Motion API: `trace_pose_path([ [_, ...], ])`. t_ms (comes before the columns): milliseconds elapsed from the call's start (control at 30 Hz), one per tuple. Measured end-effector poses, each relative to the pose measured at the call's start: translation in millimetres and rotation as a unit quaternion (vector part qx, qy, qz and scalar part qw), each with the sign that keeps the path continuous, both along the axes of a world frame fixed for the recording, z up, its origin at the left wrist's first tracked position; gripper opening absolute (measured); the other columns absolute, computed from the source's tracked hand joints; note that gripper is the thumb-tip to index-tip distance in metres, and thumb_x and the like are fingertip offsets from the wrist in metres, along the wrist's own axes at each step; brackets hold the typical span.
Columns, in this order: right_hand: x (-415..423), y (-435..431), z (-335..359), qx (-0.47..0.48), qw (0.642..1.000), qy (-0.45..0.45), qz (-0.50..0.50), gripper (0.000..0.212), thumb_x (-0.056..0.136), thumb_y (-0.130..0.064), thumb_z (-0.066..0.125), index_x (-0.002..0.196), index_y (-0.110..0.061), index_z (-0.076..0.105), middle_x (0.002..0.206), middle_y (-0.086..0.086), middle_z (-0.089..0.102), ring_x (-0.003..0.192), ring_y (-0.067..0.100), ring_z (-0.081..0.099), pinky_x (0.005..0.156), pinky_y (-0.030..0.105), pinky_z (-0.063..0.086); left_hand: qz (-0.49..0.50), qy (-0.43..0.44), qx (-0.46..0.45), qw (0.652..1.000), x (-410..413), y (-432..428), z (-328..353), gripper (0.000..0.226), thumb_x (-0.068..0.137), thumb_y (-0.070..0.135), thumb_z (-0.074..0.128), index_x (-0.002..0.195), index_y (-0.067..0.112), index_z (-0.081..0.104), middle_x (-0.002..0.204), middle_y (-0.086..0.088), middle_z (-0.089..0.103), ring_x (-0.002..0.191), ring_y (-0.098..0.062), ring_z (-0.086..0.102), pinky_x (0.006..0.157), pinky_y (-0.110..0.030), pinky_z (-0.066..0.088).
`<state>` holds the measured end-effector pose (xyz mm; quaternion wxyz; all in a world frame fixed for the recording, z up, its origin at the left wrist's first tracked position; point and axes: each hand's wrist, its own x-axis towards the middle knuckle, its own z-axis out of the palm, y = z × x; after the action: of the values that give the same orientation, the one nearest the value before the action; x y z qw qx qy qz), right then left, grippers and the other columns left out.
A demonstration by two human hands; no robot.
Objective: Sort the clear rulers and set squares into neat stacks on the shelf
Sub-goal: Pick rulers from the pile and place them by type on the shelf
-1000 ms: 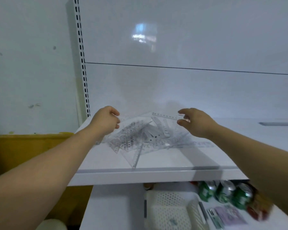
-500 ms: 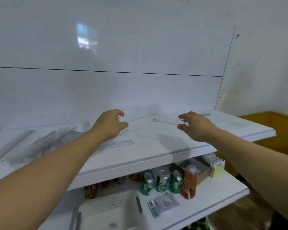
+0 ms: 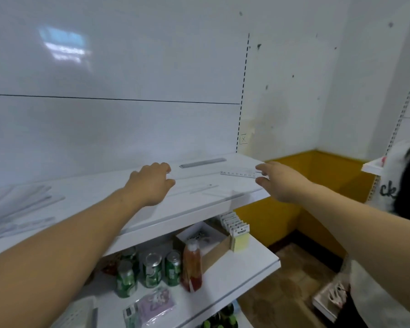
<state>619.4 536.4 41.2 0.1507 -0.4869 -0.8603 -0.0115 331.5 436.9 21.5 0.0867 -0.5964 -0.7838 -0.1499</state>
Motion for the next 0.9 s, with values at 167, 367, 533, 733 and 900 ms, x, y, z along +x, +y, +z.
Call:
trace_pose_path([
  [167,-11,47,-10,-0.009,1.0,0.011,0.019,0.048,0.098,-0.037,0.043,0.143,-0.022,0.038,0.141,0.002,0.046,0.123,0.023,0.047,0.1,0.035,0.041,0.018,-0.005,-0.006,1.0,-6,41,-2,0.045,0.098,0.041,0.037,0.138,0.02,0.038,0.137,-0.007,0.043,0.122,-0.029,0.042,0.095,-0.041,0.037],
  [367,-49,123,-16,-0.023,0.998,-0.001,0.054,0.046,0.099,-0.035,0.041,0.142,-0.021,0.038,0.14,0.001,0.044,0.123,0.022,0.046,0.1,0.032,0.037,0.04,-0.071,0.004,0.997,-48,105,1,0.041,0.097,0.041,0.041,0.134,0.022,0.042,0.133,-0.006,0.047,0.12,-0.028,0.044,0.099,-0.042,0.038],
  [533,-86,192,-12,-0.033,0.995,-0.026,0.092,0.044,0.098,-0.034,0.045,0.139,-0.018,0.042,0.133,0.004,0.046,0.119,0.024,0.048,0.099,0.032,0.037,0.077,-0.121,0.003,0.99,-79,155,5,0.04,0.097,0.039,0.044,0.133,0.022,0.043,0.133,-0.006,0.048,0.118,-0.028,0.046,0.102,-0.044,0.038],
  [733,-142,250,-19,-0.056,0.983,-0.061,0.162,0.045,0.097,-0.033,0.047,0.139,-0.017,0.043,0.134,0.006,0.045,0.122,0.024,0.045,0.1,0.031,0.034,0.126,-0.185,0.027,0.974,-97,185,2,0.039,0.095,0.032,0.051,0.13,0.018,0.047,0.131,-0.008,0.05,0.116,-0.029,0.049,0.1,-0.039,0.04],
  [900,-188,283,-27,-0.054,0.959,-0.119,0.251,0.046,0.097,-0.032,0.047,0.139,-0.014,0.043,0.141,0.008,0.044,0.13,0.023,0.04,0.104,0.028,0.029,0.179,-0.197,0.054,0.962,-102,188,-2,0.041,0.096,0.028,0.051,0.133,0.013,0.046,0.134,-0.008,0.05,0.119,-0.026,0.048,0.095,-0.029,0.036],
])
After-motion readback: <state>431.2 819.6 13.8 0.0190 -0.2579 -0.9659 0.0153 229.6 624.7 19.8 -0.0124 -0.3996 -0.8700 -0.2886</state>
